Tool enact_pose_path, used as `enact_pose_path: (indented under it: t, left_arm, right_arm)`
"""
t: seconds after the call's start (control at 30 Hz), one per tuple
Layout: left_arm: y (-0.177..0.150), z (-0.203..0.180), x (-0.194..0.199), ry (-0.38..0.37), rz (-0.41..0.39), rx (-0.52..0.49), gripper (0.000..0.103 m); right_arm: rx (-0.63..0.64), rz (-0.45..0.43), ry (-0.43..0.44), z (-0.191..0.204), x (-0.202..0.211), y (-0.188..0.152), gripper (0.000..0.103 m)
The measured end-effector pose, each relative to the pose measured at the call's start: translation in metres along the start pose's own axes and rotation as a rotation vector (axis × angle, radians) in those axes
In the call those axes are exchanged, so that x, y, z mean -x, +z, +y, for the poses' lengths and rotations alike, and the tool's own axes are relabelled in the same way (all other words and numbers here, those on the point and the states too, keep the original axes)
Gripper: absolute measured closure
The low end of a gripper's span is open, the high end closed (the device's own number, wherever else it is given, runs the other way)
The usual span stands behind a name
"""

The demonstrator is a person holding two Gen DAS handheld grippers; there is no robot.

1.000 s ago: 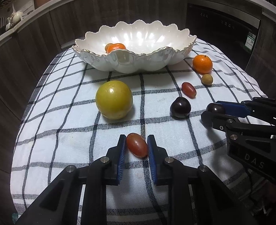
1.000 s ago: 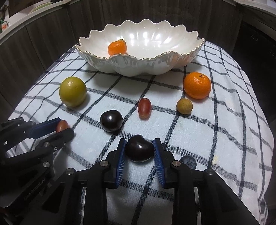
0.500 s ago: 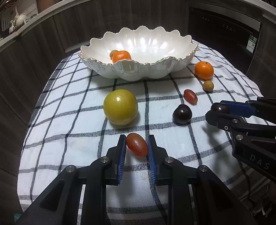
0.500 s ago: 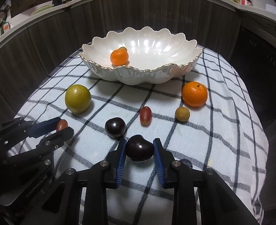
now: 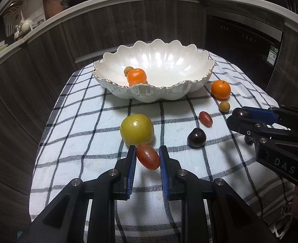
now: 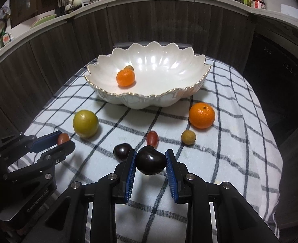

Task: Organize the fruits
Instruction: 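Lift the dark plum with right tool while left tool lifts the red oval fruit, then carry the dark plum in right tool over the bowl while left tool carries the red oval fruit there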

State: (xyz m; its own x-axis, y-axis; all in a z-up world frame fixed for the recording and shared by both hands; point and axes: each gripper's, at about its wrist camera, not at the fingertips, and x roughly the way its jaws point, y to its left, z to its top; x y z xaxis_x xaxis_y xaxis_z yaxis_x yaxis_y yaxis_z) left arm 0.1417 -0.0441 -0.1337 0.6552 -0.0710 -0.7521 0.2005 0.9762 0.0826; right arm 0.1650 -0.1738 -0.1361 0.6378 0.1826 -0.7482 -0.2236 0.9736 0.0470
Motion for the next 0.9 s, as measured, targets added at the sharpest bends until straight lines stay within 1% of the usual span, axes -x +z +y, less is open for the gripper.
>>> enact_pose_path:
  t: [0.47, 0.9]
  left_arm:
    - [0.019, 0.011, 0.010, -0.010, -0.006, 0.051, 0.080]
    - [0.048, 0.019, 0.014, -0.007, -0.032, 0.062, 0.080]
  right_arm:
    - [0.009, -0.038, -0.008, -0.001, 0.012, 0.024, 0.073]
    - [-0.001, -0.074, -0.008, -0.008, 0.022, 0.055, 0.073]
